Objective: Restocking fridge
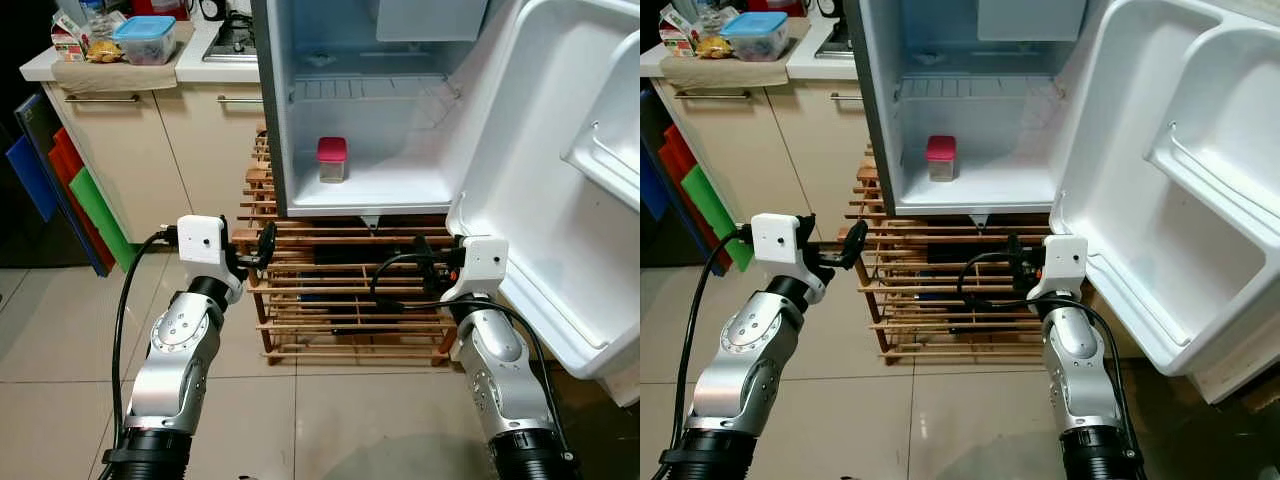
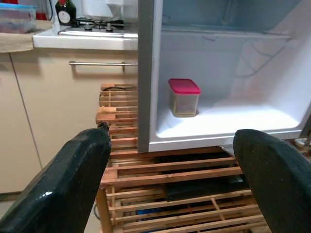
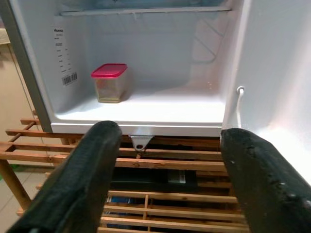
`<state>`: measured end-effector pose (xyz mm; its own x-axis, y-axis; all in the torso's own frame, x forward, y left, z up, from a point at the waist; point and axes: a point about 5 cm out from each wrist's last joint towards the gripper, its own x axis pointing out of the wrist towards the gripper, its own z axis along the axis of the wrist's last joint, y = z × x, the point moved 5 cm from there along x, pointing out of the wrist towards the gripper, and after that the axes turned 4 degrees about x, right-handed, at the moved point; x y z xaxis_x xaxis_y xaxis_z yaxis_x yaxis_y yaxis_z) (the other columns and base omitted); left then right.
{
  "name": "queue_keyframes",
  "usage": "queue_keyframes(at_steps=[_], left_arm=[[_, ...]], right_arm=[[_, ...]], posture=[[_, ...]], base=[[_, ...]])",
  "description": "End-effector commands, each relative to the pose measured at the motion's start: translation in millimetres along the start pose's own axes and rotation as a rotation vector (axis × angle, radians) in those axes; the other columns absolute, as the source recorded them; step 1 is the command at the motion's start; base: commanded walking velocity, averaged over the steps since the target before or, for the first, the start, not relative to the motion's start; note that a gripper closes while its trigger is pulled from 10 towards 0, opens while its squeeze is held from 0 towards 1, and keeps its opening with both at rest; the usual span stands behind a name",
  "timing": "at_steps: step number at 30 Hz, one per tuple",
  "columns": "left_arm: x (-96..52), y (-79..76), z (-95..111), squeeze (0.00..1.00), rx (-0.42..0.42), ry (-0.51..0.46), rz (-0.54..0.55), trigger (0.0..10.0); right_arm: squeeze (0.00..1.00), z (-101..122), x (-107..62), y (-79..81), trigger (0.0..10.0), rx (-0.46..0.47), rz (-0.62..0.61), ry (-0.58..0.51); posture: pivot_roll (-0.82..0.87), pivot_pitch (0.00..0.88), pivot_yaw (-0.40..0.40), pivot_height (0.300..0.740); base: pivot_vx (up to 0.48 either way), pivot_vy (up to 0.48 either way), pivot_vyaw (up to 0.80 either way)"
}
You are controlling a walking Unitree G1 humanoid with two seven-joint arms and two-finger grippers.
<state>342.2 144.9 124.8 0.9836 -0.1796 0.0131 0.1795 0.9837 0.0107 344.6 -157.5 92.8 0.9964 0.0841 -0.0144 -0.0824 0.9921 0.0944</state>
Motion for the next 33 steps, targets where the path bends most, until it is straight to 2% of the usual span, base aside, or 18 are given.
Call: queue_keyframes(at_steps=[1, 8, 10, 12, 13, 14, 15, 16, 18, 20, 21, 25, 26, 27, 29, 30, 31, 33], left_arm=[[2.9, -1.9, 1, 1.00, 0.018, 0.002, -0.005, 10.0], [6.0, -1.4, -2, 1.00, 0.037, 0.010, -0.016, 10.0], [9.3, 2.0, -8, 1.00, 0.053, 0.033, -0.016, 10.0], [11.0, 6.3, -12, 0.98, 0.053, 0.039, -0.011, 10.0], [11.3, 8.8, -13, 0.00, 0.060, 0.043, -0.003, 10.0], [11.3, 8.8, -13, 0.00, 0.060, 0.043, -0.003, 10.0], [11.3, 10.8, -14, 0.00, 0.059, 0.046, 0.002, 10.0], [10.6, 12.5, -16, 0.00, 0.059, 0.053, 0.004, 10.0], [9.9, 13.8, -19, 0.00, 0.047, 0.061, 0.006, 10.0], [10.3, 13.8, -21, 0.00, 0.045, 0.067, 0.007, 10.0], [10.3, 13.8, -21, 0.00, 0.045, 0.067, 0.007, 10.0], [14.4, 7.9, -26, 0.00, 0.056, 0.078, -0.018, 10.0], [15.1, 7.2, -29, 0.00, 0.066, 0.092, -0.023, 10.0], [15.1, 7.2, -29, 0.00, 0.066, 0.092, -0.023, 10.0], [12.2, 3.4, -59, 0.00, 0.126, 0.256, -0.073, 10.0], [12.2, 3.4, -59, 0.00, 0.126, 0.256, -0.073, 10.0], [7.2, 10.8, -79, 0.00, 0.147, 0.356, -0.056, 10.0], [5.9, 12.8, -82, 0.00, 0.144, 0.374, -0.052, 10.0]], right_arm=[[1.00, 7, 1.5, -1.5, 10.0, -0.003, 0.001, -0.032], [1.00, -7, -4.5, -8.9, 10.0, -0.014, -0.008, 0.025], [1.00, -37, -12.1, -14.4, 10.0, -0.035, -0.005, 0.165], [1.00, -79, -28.1, -22.3, 10.0, -0.068, -0.003, 0.372], [1.00, -97, -39.4, -28.8, 10.0, -0.087, -0.012, 0.466], [1.00, -97, -39.4, -28.8, 10.0, -0.087, -0.012, 0.466], [1.00, -113, -51.5, -36.2, 10.0, -0.101, -0.026, 0.549], [0.00, -137, -72.9, -53.1, 10.0, -0.112, -0.075, 0.671], [0.00, -162, -105.3, -77.3, 10.0, -0.118, -0.149, 0.816], [0.00, -173, -127.3, -97.4, 10.0, -0.130, -0.219, 0.875], [0.00, -173, -127.3, -97.4, 10.0, -0.130, -0.219, 0.875], [0.00, -179, -172.9, -155.0, 10.0, -0.217, -0.423, 0.996], [0.00, -178, -180.5, -164.0, 10.0, -0.233, -0.453, 1.016], [0.00, -178, -180.5, -164.0, 10.0, -0.233, -0.453, 1.016], [0.00, -178, -202.0, -184.7, 10.0, -0.299, -0.491, 1.084], [0.00, -178, -202.0, -184.7, 10.0, -0.299, -0.491, 1.084], [0.00, -175, -224.2, -204.4, 10.0, -0.334, -0.558, 1.137], [0.00, -173, -231.9, -211.2, 10.0, -0.341, -0.587, 1.151]], posture=[[-0.09, 0.000, 0.038, 0.740], [-0.10, 0.000, 0.037, 0.740], [-0.10, 0.000, 0.036, 0.740], [-0.10, 0.000, 0.033, 0.740], [-0.10, 0.000, 0.032, 0.740], [-0.10, 0.000, 0.032, 0.740], [-0.10, 0.000, 0.032, 0.740], [-0.11, 0.000, 0.033, 0.740], [-0.11, 0.000, 0.033, 0.740], [-0.13, 0.000, 0.037, 0.740], [-0.13, 0.000, 0.037, 0.740], [-0.13, 0.000, 0.041, 0.740], [-0.13, 0.000, 0.041, 0.740], [-0.13, 0.000, 0.041, 0.740], [-0.14, 0.000, 0.051, 0.740], [-0.14, 0.000, 0.051, 0.740], [-0.14, 0.000, 0.054, 0.740], [-0.14, 0.000, 0.054, 0.740]], base=[[0.000, 0.000, 0.00], [0.000, 0.000, 0.00], [0.000, 0.000, 0.00], [0.000, 0.000, 0.00], [0.000, 0.000, 0.00], [0.000, 0.000, 0.00], [0.000, 0.000, 0.00], [0.000, 0.000, 0.00], [0.000, 0.000, 0.00], [0.000, 0.000, 0.00], [0.000, 0.000, 0.00], [0.000, 0.000, 0.00], [0.000, 0.000, 0.00], [0.000, 0.000, 0.00], [0.000, 0.000, 0.00], [0.000, 0.000, 0.00], [0.000, 0.000, 0.00], [0.000, 0.000, 0.00]])
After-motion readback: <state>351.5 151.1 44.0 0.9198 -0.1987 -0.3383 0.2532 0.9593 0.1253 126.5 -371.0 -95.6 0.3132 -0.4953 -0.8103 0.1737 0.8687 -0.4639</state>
